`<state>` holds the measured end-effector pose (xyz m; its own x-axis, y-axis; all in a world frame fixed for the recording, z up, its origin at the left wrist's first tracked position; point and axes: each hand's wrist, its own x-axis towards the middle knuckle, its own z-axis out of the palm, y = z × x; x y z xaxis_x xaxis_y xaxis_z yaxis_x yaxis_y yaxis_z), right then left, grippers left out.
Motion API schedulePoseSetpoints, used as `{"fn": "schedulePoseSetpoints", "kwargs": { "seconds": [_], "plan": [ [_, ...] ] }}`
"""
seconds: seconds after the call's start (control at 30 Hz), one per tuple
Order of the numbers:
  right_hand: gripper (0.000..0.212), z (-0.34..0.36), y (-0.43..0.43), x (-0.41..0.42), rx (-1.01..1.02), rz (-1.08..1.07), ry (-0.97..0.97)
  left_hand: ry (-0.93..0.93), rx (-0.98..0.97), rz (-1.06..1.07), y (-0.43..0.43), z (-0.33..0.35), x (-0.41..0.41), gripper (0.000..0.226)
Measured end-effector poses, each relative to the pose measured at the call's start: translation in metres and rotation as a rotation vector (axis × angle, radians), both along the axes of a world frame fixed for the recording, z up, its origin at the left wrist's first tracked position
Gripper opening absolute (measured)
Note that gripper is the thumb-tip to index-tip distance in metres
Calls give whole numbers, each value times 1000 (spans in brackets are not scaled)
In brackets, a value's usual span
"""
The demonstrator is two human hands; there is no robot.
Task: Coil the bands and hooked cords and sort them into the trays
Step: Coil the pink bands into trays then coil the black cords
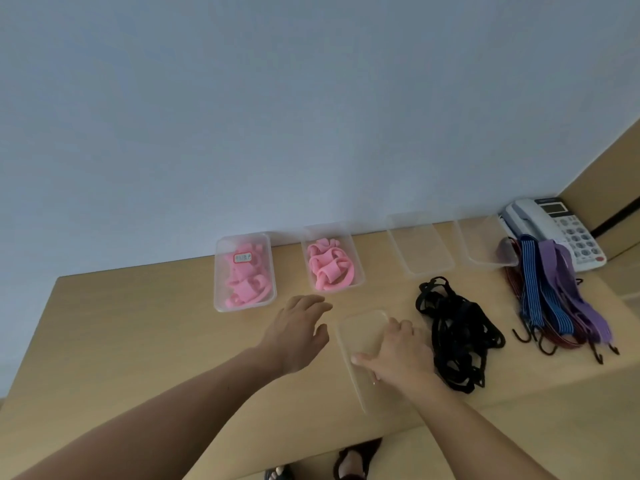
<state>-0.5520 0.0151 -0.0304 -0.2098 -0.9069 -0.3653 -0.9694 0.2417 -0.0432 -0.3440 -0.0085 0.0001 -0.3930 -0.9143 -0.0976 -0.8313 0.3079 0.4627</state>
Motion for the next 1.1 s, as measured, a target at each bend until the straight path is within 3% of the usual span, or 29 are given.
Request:
{"fn": "schedulePoseSetpoints", "kwargs": {
  "seconds": [0.3,0.5,0.67,0.87,1.0,1.1],
  "plan": [
    [106,-7,-4,10,3,-194,-12,80,111,71,7,-2,2,48],
    [71,-1,-10,9,-102,-198,-60,78,167,88,-2,1,5,50],
    [37,17,-28,7,-112,-198,-411,148,205,152,-18,7,1,50],
    [33,41,-64,9,-107,-273,-834,299,296,385,-38,10,-8,44],
    [28,53,-102,12,-192,-286,-894,366,278,542,-58,13,-12,19],
    [36,55,-132,23,-181,-222,-884,397,255,621,-81,18,-12,14]
  ]
}}
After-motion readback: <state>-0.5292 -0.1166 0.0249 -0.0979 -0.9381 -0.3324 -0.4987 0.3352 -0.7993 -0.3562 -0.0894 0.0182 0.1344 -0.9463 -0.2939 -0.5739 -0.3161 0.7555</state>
